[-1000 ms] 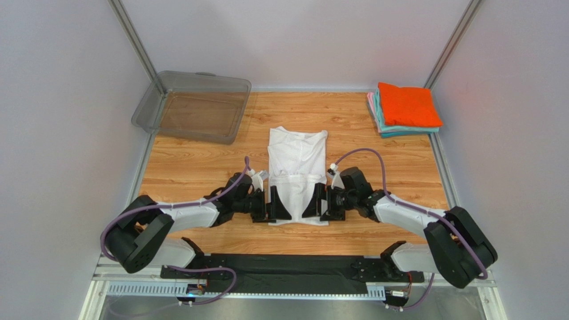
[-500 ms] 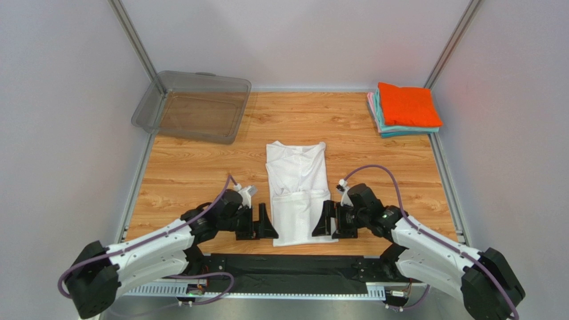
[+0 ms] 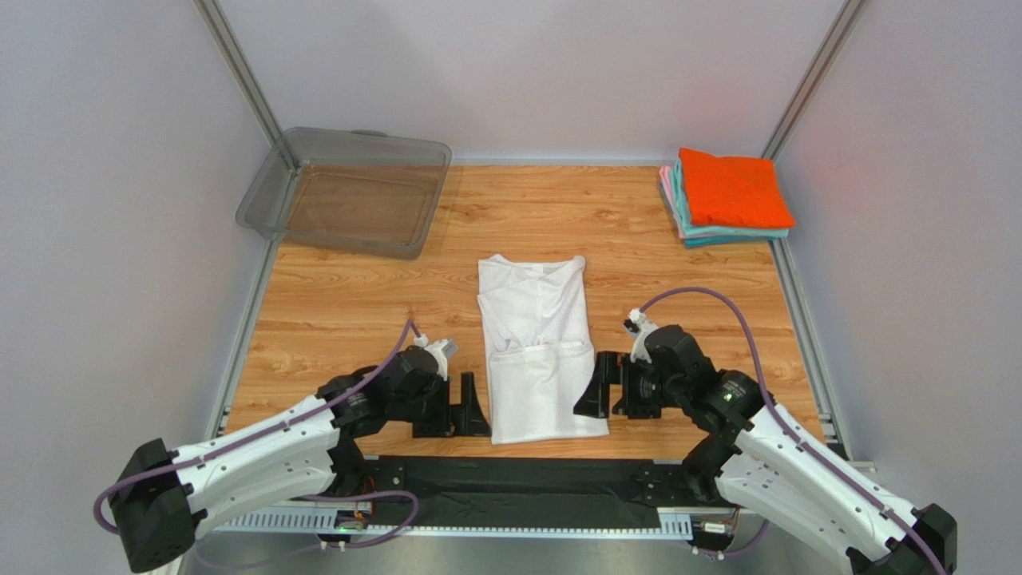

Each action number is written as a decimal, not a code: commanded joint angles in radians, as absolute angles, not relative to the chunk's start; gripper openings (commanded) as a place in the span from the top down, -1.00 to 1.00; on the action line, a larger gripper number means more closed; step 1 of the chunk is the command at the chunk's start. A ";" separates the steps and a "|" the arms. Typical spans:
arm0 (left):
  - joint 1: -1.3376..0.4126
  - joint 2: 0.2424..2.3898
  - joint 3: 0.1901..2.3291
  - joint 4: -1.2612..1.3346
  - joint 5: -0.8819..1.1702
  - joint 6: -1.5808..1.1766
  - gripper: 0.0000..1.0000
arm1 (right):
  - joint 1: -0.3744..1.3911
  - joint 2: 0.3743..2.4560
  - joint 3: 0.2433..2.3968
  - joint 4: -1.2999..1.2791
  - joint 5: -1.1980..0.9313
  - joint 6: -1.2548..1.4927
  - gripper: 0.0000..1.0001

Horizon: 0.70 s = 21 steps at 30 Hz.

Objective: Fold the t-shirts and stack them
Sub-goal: Fold the tshirt

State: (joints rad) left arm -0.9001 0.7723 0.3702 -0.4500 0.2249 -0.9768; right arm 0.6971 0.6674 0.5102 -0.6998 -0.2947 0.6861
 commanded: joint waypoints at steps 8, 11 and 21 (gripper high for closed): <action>-0.983 0.980 0.387 -0.249 0.161 -1.071 -0.78 | 0.698 0.683 0.442 -0.753 -0.216 0.761 -0.79; -1.023 1.046 0.393 -0.193 0.155 -1.095 -0.71 | 0.696 0.684 0.420 -0.746 -0.215 0.767 -0.69; -1.120 1.173 0.390 -0.133 0.092 -1.173 0.20 | 0.698 0.684 0.354 -0.692 -0.265 0.798 -0.51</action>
